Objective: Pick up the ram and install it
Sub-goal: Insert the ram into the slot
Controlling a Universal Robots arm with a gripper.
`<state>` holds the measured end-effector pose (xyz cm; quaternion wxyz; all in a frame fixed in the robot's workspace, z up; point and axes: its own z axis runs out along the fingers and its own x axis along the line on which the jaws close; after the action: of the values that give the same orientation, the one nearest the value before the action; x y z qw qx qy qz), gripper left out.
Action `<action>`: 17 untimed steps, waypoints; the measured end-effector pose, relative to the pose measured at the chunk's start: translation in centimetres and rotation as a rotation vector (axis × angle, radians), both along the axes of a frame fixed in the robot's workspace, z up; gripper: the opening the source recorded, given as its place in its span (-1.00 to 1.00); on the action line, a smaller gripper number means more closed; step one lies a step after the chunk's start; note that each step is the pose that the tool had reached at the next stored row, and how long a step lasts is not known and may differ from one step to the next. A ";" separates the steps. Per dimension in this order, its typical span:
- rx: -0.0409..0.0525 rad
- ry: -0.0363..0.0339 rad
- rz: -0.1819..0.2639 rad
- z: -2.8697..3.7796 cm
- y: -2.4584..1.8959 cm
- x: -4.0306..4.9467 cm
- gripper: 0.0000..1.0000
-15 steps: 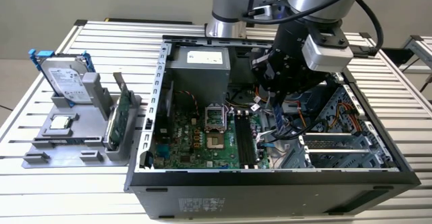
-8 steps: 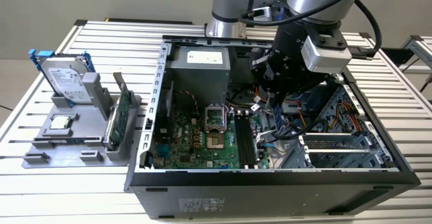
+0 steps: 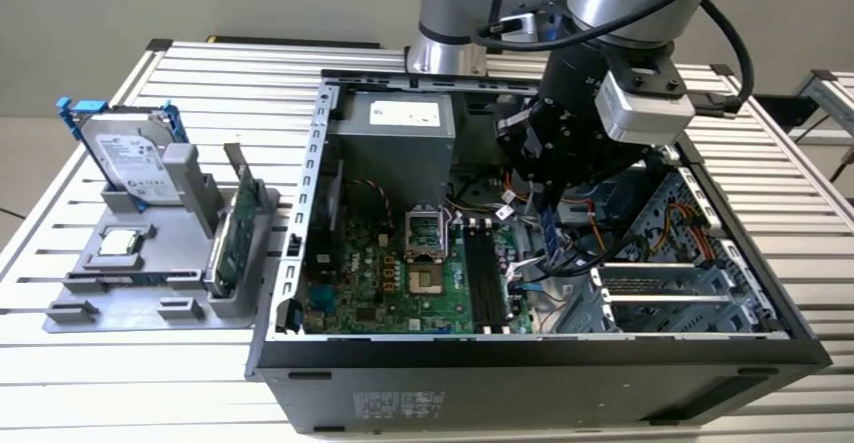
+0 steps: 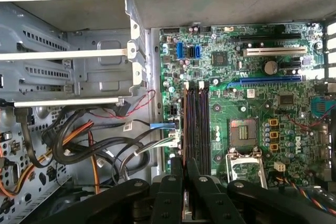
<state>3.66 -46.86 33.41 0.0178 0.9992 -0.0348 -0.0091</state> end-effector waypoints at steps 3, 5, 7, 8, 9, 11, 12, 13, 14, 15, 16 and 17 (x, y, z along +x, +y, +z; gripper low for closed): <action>0.0000 0.0000 0.000 -0.08 0.26 0.01 -1.00; 0.0000 0.0001 0.000 -0.13 0.50 0.01 -1.00; 0.0000 0.0000 0.000 -0.18 0.73 0.01 -1.00; 0.0001 0.0000 0.000 -0.20 0.85 0.02 -1.00; 0.0000 0.0000 0.000 -0.22 0.96 0.02 -1.00; -0.0001 0.0000 0.000 -0.27 1.16 0.04 -1.00; -0.0001 0.0000 0.000 -0.29 1.25 0.05 -1.00; -0.0001 0.0000 0.000 -0.31 1.32 0.07 -1.00; 0.0000 0.0000 0.000 -0.34 1.38 0.09 -1.00; 0.0001 0.0000 0.000 -0.36 1.42 0.13 -1.00; 0.0001 -0.0001 0.000 -0.37 1.44 0.17 -1.00; 0.0002 -0.0001 0.000 -0.39 1.45 0.21 -1.00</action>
<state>3.87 -45.41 33.02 0.0177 0.9992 -0.0348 -0.0090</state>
